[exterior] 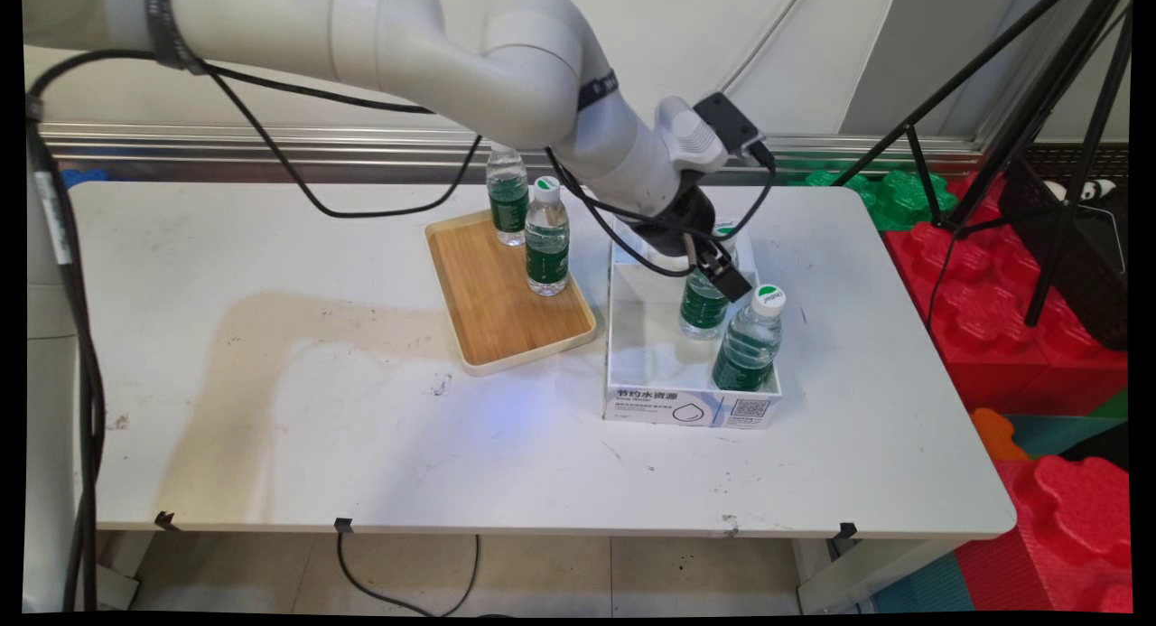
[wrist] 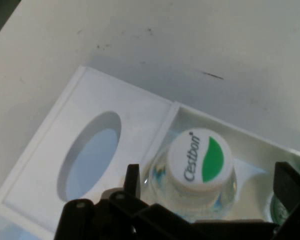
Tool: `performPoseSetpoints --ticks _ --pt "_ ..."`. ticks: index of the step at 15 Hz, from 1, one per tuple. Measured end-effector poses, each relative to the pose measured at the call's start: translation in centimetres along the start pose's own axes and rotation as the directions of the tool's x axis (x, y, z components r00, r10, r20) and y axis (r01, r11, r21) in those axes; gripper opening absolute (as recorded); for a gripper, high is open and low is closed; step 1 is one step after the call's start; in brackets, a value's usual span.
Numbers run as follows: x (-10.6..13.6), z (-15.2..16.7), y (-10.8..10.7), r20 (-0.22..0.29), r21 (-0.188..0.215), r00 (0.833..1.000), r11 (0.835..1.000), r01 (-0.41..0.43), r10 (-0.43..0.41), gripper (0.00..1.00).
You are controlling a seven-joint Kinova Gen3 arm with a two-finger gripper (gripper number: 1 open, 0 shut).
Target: Pick up the green bottle from the white box, then place the picked object on the tray
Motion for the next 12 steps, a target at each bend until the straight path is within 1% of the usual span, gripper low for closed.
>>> performPoseSetpoints --ticks 5,6,12 --pt "0.2 2.1 -0.1 0.007 -0.002 1.000 1.000 0.001 -0.001 1.00" --pt "0.2 2.3 -0.1 0.008 -0.001 1.000 1.000 0.002 -0.002 0.00" --pt "0.3 2.2 -0.5 0.006 0.013 1.000 1.000 0.007 -0.007 0.00"
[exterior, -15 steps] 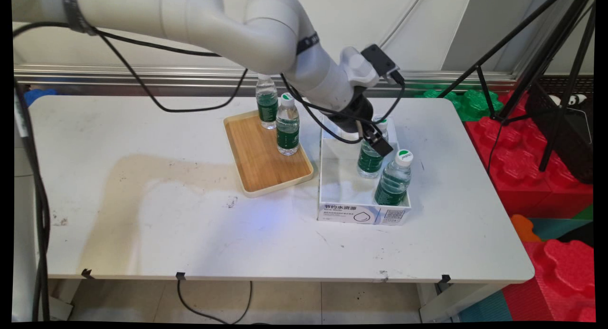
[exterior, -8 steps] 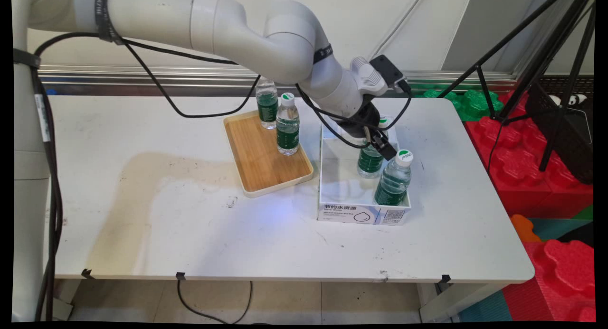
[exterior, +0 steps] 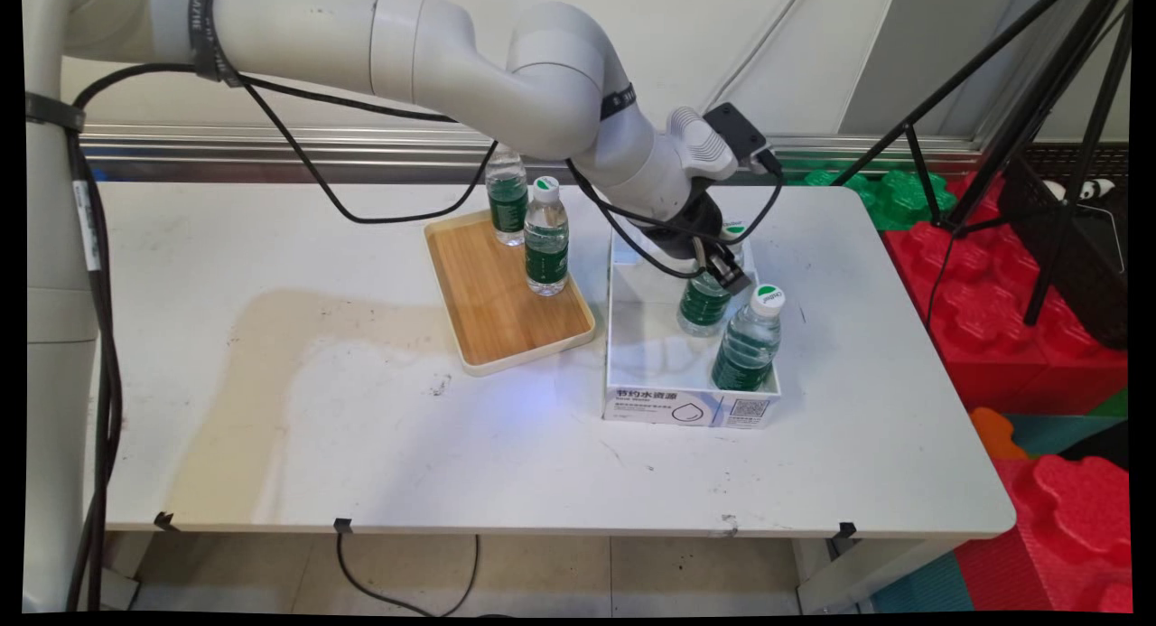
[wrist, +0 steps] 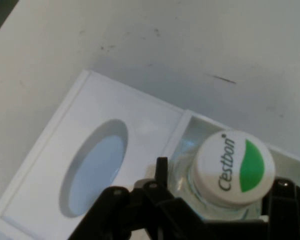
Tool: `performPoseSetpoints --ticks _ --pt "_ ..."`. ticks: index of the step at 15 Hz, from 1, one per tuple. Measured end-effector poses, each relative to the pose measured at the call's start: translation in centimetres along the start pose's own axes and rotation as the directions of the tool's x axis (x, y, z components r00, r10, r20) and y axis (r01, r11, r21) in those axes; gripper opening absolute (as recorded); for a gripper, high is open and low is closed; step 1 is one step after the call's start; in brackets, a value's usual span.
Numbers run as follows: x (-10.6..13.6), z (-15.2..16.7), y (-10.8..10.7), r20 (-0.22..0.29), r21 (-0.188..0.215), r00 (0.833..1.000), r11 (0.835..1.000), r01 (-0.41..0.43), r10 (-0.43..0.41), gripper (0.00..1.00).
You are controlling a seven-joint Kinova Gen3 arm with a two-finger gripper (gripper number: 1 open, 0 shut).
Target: Place the picked object on the tray
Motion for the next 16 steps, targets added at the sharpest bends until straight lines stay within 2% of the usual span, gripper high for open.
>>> performPoseSetpoints --ticks 7,11,16 --pt "0.9 -4.2 -0.7 -0.042 0.034 0.999 0.999 0.012 -0.011 0.00" --pt "1.4 -8.9 -1.1 -0.081 0.063 0.997 0.998 0.013 -0.008 0.00" --pt "0.7 -13.6 -1.5 -0.098 0.081 0.995 0.997 0.020 -0.012 0.00"
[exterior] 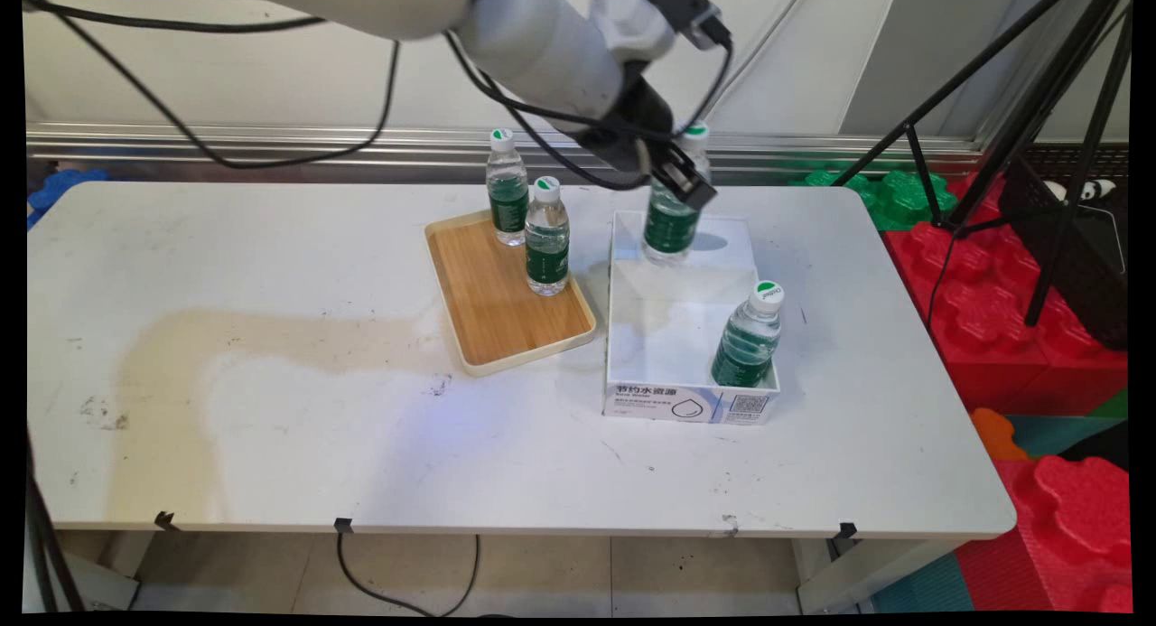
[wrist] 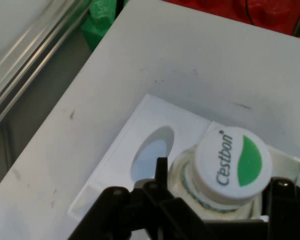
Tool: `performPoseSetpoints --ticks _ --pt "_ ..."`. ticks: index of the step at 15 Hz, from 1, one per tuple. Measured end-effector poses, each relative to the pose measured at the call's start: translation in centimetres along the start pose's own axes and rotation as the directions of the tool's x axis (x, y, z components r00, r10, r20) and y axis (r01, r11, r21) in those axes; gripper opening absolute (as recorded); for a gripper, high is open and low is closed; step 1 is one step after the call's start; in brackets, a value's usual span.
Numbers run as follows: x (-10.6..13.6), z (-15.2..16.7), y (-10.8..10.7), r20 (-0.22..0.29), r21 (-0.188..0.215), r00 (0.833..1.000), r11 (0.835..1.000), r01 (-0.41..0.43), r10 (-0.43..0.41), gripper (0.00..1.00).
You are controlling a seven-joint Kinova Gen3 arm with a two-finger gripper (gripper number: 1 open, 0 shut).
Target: Place the picked object on the tray
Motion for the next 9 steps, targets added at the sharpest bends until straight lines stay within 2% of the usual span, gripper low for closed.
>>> performPoseSetpoints --ticks 9 --pt "-3.9 -7.7 -1.4 0.034 -0.002 0.999 1.000 0.014 -0.014 0.00"
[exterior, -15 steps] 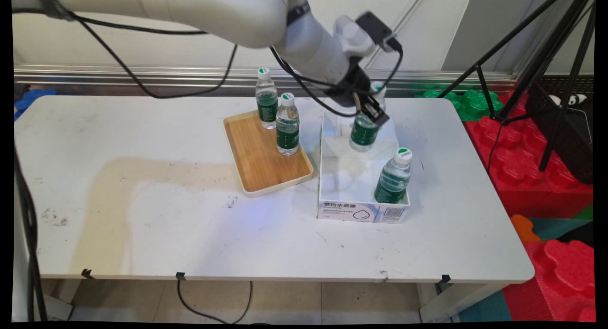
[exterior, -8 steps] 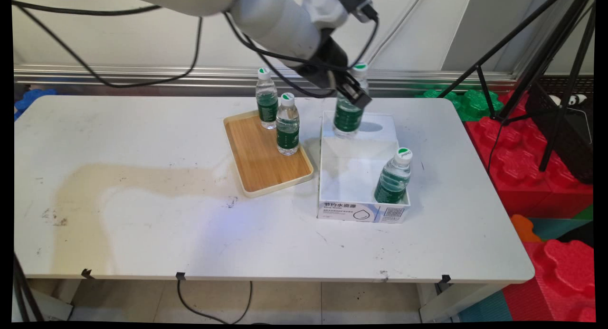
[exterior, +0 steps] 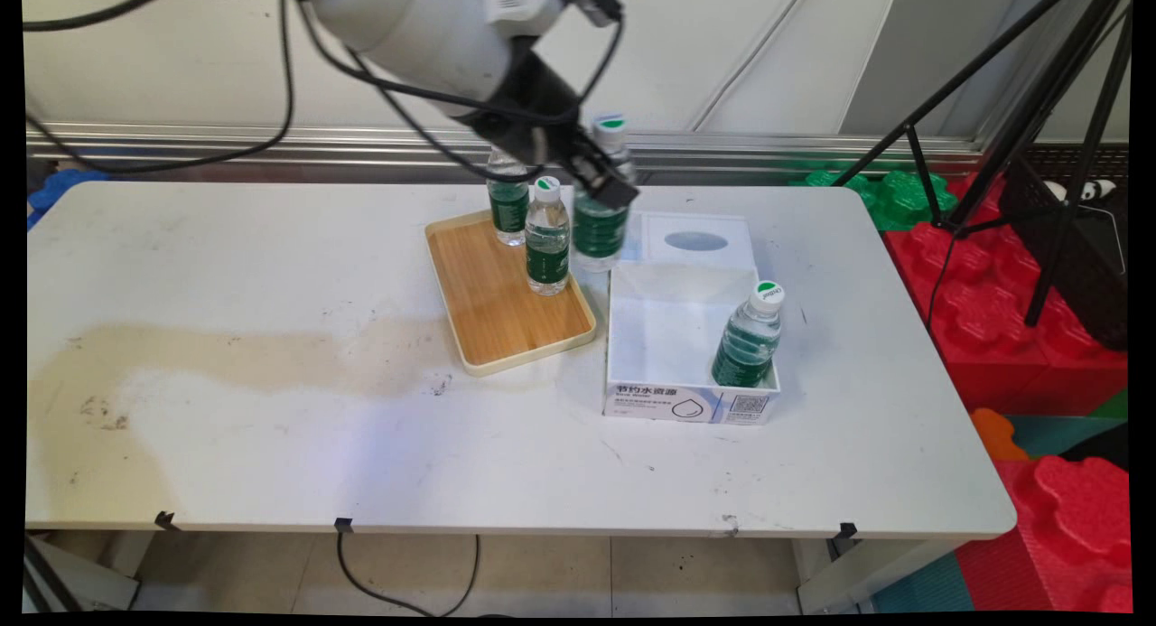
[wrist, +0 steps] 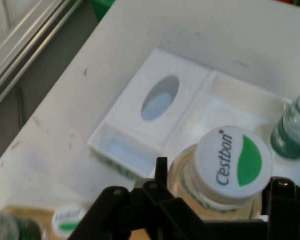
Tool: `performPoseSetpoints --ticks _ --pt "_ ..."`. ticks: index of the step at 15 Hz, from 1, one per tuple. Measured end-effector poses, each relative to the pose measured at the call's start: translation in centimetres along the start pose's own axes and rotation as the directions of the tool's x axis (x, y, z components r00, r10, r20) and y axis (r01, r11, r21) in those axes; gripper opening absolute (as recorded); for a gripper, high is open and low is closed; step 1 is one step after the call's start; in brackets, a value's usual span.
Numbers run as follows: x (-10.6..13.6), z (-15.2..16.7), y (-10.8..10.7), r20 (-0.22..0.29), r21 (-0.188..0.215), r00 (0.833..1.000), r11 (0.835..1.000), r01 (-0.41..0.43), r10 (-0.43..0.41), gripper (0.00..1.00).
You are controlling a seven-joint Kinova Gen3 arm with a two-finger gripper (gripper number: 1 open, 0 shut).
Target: Place the picked object on the tray
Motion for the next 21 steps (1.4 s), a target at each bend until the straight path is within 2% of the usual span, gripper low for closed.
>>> performPoseSetpoints --ticks 5,11,16,21 --pt "-3.7 -3.5 -2.0 0.033 0.027 0.999 0.999 0.028 -0.029 0.00" --pt "-6.5 -4.8 -5.0 0.045 0.088 0.996 0.993 0.074 -0.078 0.00" --pt "-8.6 -3.8 -8.0 0.039 0.141 0.991 0.983 0.121 -0.128 0.00" --pt "-10.0 -1.1 -9.9 0.041 0.165 0.987 0.975 0.149 -0.157 0.00"
